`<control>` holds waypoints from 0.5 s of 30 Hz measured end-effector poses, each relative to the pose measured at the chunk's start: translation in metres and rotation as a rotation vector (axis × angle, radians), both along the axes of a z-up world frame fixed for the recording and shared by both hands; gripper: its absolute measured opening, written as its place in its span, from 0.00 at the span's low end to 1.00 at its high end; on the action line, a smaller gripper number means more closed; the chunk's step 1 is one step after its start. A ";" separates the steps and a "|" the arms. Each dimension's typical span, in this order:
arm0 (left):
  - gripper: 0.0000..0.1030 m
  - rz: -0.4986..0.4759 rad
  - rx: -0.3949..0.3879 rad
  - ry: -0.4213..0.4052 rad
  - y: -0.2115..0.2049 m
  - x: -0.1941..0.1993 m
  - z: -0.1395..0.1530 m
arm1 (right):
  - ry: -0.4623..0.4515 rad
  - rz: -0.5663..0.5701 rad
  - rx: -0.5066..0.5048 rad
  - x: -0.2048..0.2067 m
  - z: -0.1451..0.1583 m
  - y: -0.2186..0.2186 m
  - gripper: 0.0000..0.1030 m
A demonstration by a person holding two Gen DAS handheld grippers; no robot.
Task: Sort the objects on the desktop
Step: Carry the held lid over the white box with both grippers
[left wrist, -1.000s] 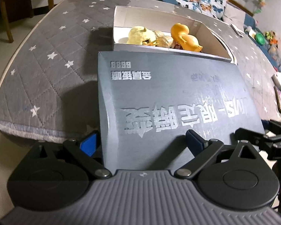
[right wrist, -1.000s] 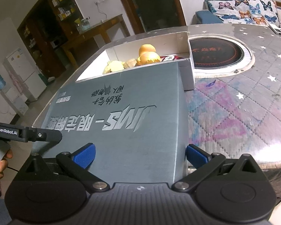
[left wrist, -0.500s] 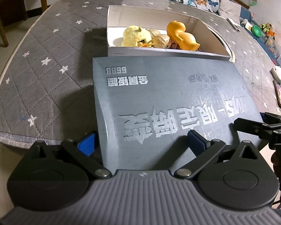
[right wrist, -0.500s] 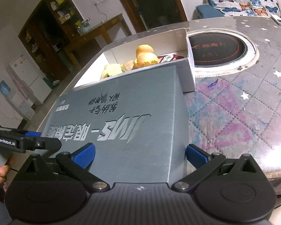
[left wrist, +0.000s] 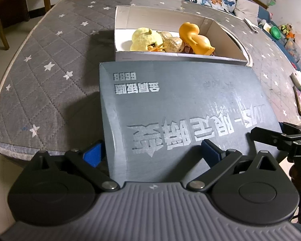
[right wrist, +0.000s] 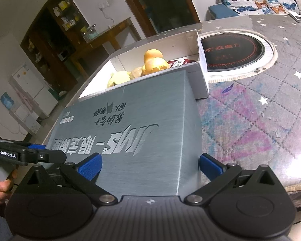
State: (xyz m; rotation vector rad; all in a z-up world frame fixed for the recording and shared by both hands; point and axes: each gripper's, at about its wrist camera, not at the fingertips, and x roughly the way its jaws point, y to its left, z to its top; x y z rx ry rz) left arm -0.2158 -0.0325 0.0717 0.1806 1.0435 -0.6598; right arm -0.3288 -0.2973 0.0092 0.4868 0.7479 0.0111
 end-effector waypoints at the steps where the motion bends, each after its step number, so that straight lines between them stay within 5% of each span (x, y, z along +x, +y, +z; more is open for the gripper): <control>1: 0.97 0.000 0.002 -0.001 0.000 0.000 0.000 | 0.001 -0.002 -0.002 0.000 0.000 0.001 1.00; 15: 0.97 -0.009 -0.037 -0.058 0.012 -0.011 0.022 | -0.039 -0.016 -0.009 -0.011 0.018 0.018 1.00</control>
